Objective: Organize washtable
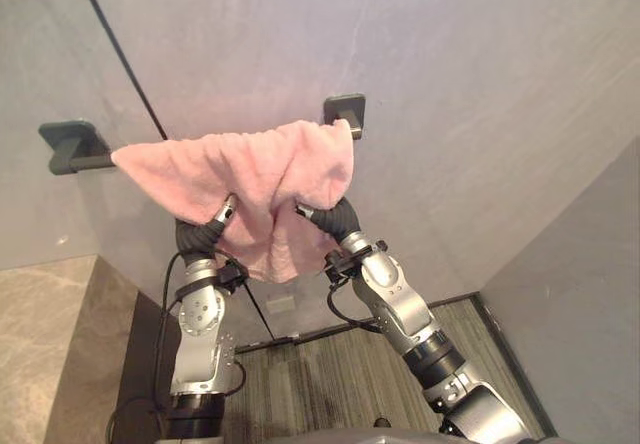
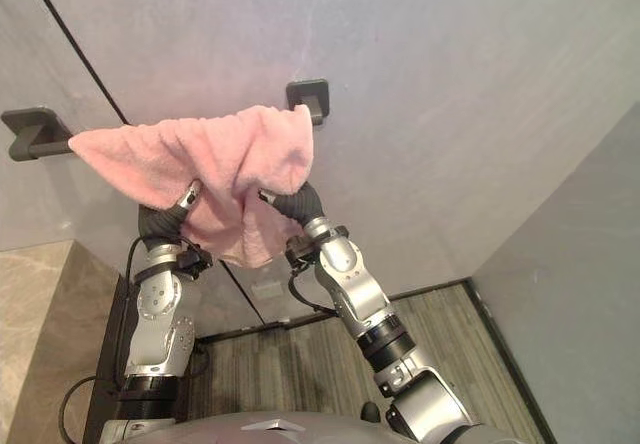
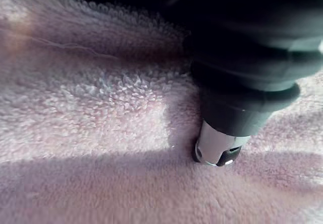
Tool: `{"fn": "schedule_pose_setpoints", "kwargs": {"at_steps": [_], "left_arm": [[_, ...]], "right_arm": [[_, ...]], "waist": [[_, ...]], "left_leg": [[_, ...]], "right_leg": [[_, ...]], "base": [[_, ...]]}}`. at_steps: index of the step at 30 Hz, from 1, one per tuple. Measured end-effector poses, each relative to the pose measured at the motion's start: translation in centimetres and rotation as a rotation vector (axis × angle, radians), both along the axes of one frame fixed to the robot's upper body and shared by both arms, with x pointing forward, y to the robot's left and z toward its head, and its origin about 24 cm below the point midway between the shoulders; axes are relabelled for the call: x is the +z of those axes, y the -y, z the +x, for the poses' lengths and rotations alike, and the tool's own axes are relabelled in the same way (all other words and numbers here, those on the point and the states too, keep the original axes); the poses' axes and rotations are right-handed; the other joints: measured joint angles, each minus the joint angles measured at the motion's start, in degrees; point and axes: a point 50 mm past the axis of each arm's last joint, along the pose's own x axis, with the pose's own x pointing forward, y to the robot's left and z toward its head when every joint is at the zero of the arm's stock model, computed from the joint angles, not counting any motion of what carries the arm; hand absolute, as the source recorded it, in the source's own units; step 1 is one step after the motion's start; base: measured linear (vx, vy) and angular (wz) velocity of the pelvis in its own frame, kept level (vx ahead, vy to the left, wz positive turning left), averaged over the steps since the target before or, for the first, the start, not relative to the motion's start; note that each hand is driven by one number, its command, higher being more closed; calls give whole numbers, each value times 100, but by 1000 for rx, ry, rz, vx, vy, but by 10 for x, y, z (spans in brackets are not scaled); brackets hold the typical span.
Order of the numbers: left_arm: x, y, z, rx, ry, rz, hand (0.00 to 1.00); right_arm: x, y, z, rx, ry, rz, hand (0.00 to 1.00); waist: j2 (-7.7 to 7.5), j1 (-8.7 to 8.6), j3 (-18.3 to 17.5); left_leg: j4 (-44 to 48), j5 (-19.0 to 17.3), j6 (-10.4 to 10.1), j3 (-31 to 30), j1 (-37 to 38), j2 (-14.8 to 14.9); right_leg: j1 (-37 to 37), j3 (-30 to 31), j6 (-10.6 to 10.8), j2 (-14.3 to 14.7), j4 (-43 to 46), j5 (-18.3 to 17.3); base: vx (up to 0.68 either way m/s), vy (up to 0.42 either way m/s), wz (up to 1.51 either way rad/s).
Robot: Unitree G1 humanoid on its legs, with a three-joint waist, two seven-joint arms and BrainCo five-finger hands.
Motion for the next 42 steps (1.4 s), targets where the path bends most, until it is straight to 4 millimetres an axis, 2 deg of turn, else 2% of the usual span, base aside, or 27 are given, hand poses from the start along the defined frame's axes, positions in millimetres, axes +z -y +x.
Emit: {"fn": "schedule_pose_setpoints", "kwargs": {"at_steps": [8, 16, 18, 27, 31, 36, 37, 38, 39, 42], "left_arm": [[-1, -7, -2, 37, -5, 10, 100], [-4, -18, -10, 76, -20, 51, 100], [-4, -20, -11, 73, -21, 56, 100], [-4, -15, -4, 6, -23, 67, 100], [1, -11, 4, -12, -9, 62, 100], [5, -6, 8, -21, 8, 41, 100], [5, -5, 8, -22, 11, 37, 0], [5, -4, 9, -23, 12, 33, 0], [5, -5, 9, -22, 9, 33, 0], [5, -5, 8, -19, 8, 31, 0]], "right_arm": [[-7, 2, -3, -7, -26, -1, 100], [-17, 2, -4, -11, -63, -13, 100], [-24, 5, 0, -34, -95, -19, 100], [-27, 20, 26, -119, -125, -68, 100], [-23, 19, 38, -154, -199, 45, 100], [-19, 20, 43, -184, -212, 80, 100], [-18, 20, 44, -187, -212, 80, 100], [-18, 21, 44, -197, -213, 83, 100], [-18, 23, 45, -210, -215, 88, 0], [-18, 32, 48, -254, -223, 108, 0]], "waist": [[-1, 2, -98], [20, -1, -109], [21, 5, -108], [9, 91, -89], [-32, 151, 59], [-42, 162, 158], [-48, 163, 166], [-56, 161, 175], [-53, 157, 179], [-49, 169, 240]], "left_leg": [[-97, 52, 3, -56, 115, -2], [-517, 315, 0, -185, 213, 1], [-518, 325, -4, -205, 219, 2], [-447, 324, -8, -312, 152, 2], [-390, 314, -8, -348, 137, 2], [-317, 257, 5, -354, 102, 1], [-308, 252, 1, -354, 99, 1], [-279, 242, -2, -352, 90, 1], [-263, 228, 2, -351, 86, 1], [-241, 212, 5, -352, 87, 0]], "right_leg": [[43, -35, 1, -2, 3, 0], [52, -186, 1, 4, 7, -1], [71, -205, 1, 2, 6, -1], [79, -234, -1, -1, -8, -2], [104, -254, -2, -4, -2, -3], [106, -257, -2, -5, -2, -4], [107, -257, -2, -5, -2, -5], [109, -255, -2, -4, -2, -5], [113, -254, -2, -5, -3, -7], [126, -253, -1, -7, -2, -7]], "base": [[1, -1, 1], [-31, -5, 10], [-12, 2, 4], [2, -3, 5], [-14, -1, 4], [-4, 0, 1], [0, 0, 0], [0, 0, 0], [0, 0, 0], [0, 0, 0]]}}
